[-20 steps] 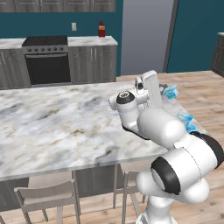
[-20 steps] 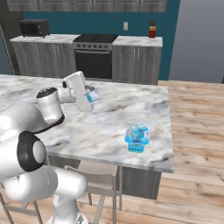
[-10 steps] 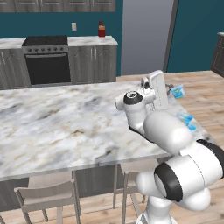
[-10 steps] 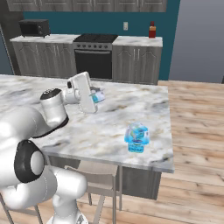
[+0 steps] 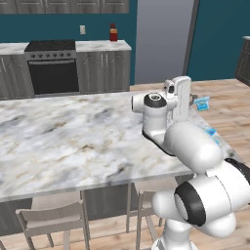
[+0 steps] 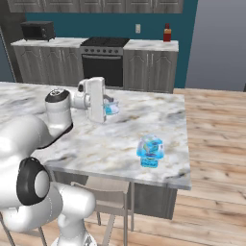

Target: Stack the yogurt containers by placing the smaller containers on top of the larger containers.

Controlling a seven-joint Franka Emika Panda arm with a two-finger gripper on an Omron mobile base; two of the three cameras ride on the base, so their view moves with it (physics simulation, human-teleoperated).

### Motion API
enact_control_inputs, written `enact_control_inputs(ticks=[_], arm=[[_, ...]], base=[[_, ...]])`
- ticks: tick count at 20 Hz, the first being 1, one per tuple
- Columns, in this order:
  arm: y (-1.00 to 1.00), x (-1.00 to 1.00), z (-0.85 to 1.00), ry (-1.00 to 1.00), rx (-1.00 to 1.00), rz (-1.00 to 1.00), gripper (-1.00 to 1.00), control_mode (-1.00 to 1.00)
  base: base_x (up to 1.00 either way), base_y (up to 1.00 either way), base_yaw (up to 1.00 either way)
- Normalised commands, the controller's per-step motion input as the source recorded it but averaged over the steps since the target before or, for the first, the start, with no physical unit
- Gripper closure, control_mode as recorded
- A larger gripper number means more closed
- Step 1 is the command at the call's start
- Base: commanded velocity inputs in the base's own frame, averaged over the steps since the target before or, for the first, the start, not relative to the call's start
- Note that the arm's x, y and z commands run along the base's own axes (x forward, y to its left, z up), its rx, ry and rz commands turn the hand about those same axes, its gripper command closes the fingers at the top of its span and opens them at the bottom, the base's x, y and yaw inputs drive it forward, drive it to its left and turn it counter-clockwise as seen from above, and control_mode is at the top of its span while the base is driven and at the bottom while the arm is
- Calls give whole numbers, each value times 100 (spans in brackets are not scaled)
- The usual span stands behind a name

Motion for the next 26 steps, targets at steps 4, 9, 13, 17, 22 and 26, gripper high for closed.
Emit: enact_control_inputs(ticks=[4,9,13,17,22,26], arm=[[-9,0,0,-5,21,-1,100,-100],[-6,0,0,-12,16,-3,100,-100],[0,0,0,-15,5,-3,100,-100],[-12,-4,-8,-12,0,-3,100,-100],[-28,-11,-5,-3,0,-3,100,-100],[-32,-20,-1,0,0,-1,100,-100]], base=[[0,0,0],[0,0,0],[0,0,0],[0,0,0],[0,0,0],[0,0,0]])
